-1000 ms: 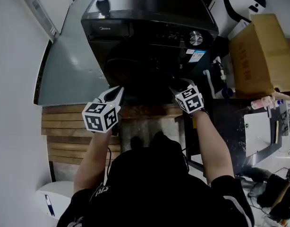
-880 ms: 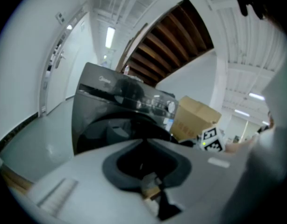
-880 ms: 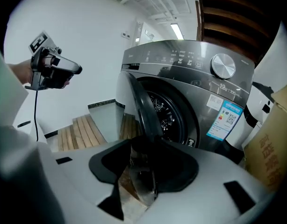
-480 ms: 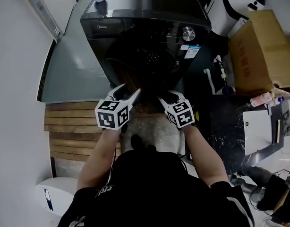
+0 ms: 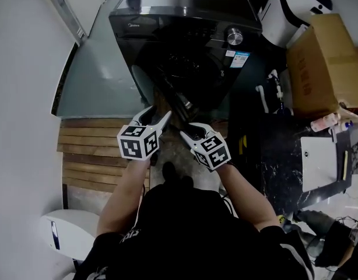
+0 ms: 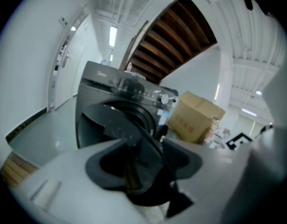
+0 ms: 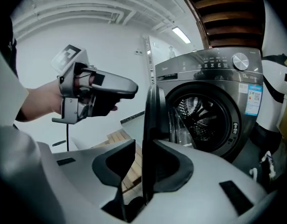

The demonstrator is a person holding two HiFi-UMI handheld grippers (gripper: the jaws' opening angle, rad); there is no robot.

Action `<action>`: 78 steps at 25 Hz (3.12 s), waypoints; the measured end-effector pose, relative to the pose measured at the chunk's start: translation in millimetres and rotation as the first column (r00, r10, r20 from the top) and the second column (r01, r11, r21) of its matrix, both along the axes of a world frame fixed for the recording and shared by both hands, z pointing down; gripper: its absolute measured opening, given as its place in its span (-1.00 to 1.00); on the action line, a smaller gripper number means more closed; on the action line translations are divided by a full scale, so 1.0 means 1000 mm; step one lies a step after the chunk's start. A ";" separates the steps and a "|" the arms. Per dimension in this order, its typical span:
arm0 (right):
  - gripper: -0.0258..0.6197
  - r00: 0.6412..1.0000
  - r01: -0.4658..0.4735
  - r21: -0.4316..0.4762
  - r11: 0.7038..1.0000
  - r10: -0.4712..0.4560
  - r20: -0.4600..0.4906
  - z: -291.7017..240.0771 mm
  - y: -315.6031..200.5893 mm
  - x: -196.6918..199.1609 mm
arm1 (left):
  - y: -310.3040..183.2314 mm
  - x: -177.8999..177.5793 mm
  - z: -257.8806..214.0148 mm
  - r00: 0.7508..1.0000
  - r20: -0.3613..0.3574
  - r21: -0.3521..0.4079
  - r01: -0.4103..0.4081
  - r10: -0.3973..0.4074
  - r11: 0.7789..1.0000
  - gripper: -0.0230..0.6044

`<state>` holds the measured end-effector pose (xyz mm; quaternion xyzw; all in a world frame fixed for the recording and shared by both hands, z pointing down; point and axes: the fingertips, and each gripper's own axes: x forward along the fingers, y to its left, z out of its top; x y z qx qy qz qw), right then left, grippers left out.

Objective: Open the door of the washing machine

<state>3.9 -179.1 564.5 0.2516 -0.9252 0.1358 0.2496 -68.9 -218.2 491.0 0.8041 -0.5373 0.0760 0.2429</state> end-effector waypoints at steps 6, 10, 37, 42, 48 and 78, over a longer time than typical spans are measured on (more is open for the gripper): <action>-0.60 0.995 0.091 -0.012 0.996 -0.090 0.035 -0.005 0.042 -0.010 | 0.028 -0.013 0.012 0.997 0.012 -0.024 0.073 -0.073 0.997 -0.15; -0.61 0.993 0.112 -0.017 0.994 -0.111 0.047 -0.006 0.053 -0.011 | 0.045 -0.027 0.023 0.991 0.060 -0.058 0.121 -0.117 0.991 -0.17; -0.65 0.984 0.154 -0.003 0.988 -0.153 0.086 -0.035 0.054 -0.110 | 0.104 -0.215 0.038 0.935 0.135 -0.083 0.340 -0.327 0.937 -0.51; -0.66 0.991 0.113 -0.002 0.994 -0.112 0.068 -0.036 0.053 -0.108 | 0.104 -0.255 0.039 0.920 0.143 -0.079 0.379 -0.366 0.922 -0.47; -0.67 0.997 0.048 0.001 0.999 -0.048 0.064 -0.040 0.047 -0.098 | 0.103 -0.283 0.038 0.908 0.196 -0.037 0.383 -0.369 0.923 -0.45; -0.88 0.962 -0.185 0.127 0.974 0.153 0.228 -0.116 -0.030 0.065 | 0.013 -0.053 -0.093 0.999 0.045 0.266 -0.008 -0.004 0.964 -0.57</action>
